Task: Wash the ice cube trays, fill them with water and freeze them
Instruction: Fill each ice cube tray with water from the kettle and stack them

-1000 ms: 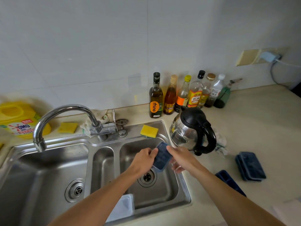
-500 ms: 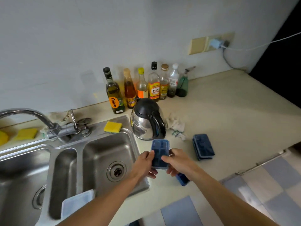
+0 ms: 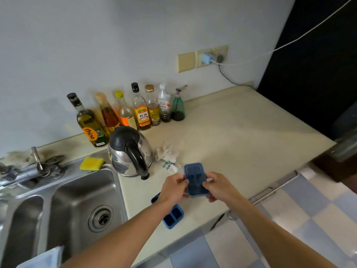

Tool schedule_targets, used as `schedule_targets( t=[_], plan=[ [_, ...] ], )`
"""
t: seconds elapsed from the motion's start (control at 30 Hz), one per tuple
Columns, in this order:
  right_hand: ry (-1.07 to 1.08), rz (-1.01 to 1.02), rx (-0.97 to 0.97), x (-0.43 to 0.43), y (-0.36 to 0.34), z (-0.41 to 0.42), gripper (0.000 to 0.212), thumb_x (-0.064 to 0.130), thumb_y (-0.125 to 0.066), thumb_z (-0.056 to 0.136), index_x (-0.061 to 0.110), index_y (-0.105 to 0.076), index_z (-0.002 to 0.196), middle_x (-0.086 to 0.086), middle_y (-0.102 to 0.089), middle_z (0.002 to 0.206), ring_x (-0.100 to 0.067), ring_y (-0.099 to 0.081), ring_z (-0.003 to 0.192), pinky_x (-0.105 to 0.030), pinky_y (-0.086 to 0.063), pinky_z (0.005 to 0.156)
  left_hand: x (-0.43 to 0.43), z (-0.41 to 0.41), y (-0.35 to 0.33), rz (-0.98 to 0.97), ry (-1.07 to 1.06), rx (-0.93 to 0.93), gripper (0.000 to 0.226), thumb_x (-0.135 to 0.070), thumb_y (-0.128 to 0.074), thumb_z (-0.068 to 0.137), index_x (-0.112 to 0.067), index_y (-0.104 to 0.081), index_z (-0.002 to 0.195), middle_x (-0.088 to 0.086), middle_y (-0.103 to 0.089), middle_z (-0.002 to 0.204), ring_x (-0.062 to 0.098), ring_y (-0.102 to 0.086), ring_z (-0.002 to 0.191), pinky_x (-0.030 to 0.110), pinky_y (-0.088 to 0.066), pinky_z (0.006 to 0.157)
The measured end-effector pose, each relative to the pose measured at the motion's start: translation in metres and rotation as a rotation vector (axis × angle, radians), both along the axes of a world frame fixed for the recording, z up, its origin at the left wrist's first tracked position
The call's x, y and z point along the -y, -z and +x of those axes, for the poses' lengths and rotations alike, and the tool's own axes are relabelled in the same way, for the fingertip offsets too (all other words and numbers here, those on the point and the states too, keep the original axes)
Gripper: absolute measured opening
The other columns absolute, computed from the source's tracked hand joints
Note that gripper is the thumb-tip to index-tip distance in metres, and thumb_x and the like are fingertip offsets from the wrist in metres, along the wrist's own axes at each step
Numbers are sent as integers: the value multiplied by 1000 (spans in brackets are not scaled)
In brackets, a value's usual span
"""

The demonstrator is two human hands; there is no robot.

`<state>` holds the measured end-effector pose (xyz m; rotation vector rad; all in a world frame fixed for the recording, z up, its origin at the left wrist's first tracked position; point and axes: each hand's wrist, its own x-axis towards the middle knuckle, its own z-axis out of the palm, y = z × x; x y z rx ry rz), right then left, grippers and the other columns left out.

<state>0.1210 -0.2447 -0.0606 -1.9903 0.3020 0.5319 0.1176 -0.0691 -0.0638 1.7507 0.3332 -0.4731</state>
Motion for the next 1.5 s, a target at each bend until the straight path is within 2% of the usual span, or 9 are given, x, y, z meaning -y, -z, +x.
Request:
schedule_targets(
  t=[0.4, 0.57, 0.67, 0.87, 1.0, 1.13, 1.23, 1.3, 1.5],
  plan=[
    [-25, -55, 17, 10, 18, 34, 39, -13, -42, 88, 0, -70, 111, -14, -66, 85, -19, -56, 58, -27, -47, 49, 17, 29, 1, -66, -35, -135, 37, 2, -43, 97, -12, -68, 120, 8, -75, 104, 13, -72, 81, 22, -56, 57],
    [-88, -153, 44, 12, 17, 32, 31, -5, -47, 92, 3, -68, 113, -20, -72, 102, -35, -69, 82, -44, -59, 70, 18, 23, 4, -44, -49, -136, 38, 3, -43, 96, -15, -64, 123, 7, -75, 95, 7, -73, 66, 20, -55, 53],
    [-156, -310, 90, 12, 13, 30, 27, 5, -54, 97, 5, -61, 123, -7, -66, 108, -23, -62, 88, -28, -51, 65, 15, 20, 5, -56, -56, -128, 36, -1, -45, 97, -16, -60, 126, 4, -75, 97, 7, -74, 71, 22, -56, 54],
    [-146, -277, 377, -14, -11, 21, 12, 17, -56, 101, 16, -66, 108, 1, -67, 97, -13, -61, 81, -26, -43, 69, -25, 10, 17, 344, -105, 75, 26, -14, -51, 100, -14, -68, 120, 4, -72, 107, 20, -69, 92, 34, -57, 82],
    [-377, -159, 285, -47, -10, 0, 15, 18, -57, 101, 16, -72, 101, 4, -72, 93, -9, -65, 82, -29, -52, 74, -64, -5, 26, 557, -160, 121, 18, -16, -55, 98, -21, -71, 97, -2, -69, 96, 20, -64, 88, 23, -40, 72],
    [-580, -316, 102, -67, 18, -18, 23, 26, -55, 102, 10, -63, 117, -6, -68, 111, -23, -64, 100, -38, -54, 85, -86, -19, 40, 619, -39, -44, 24, -21, -58, 97, -16, -68, 118, 4, -68, 109, 22, -63, 96, 26, -43, 77],
    [-608, -407, 95, -71, 37, -27, 10, 24, -56, 100, 20, -56, 91, -1, -60, 95, -21, -57, 89, -33, -47, 73, -87, -26, 45, 574, -24, -95, 32, -23, -60, 97, -16, -63, 128, 3, -68, 117, 24, -65, 101, 31, -51, 88],
    [-591, -399, 108, -72, 47, -30, 33, 19, -57, 98, 31, -41, 72, 8, -50, 77, -13, -50, 73, -24, -37, 58, -84, -29, 47, 531, -56, -83, 29, -17, -59, 95, -14, -66, 124, 4, -69, 112, 26, -68, 98, 40, -58, 90],
    [-501, -381, 73, -71, 54, -31, 36, 4, -52, 91, 23, -38, 64, 5, -44, 62, -10, -42, 56, -22, -30, 49, -79, -33, 47, 413, -120, -114, 27, 0, -52, 91, -9, -66, 112, 10, -68, 104, 26, -70, 86, 36, -63, 73]
  ],
)
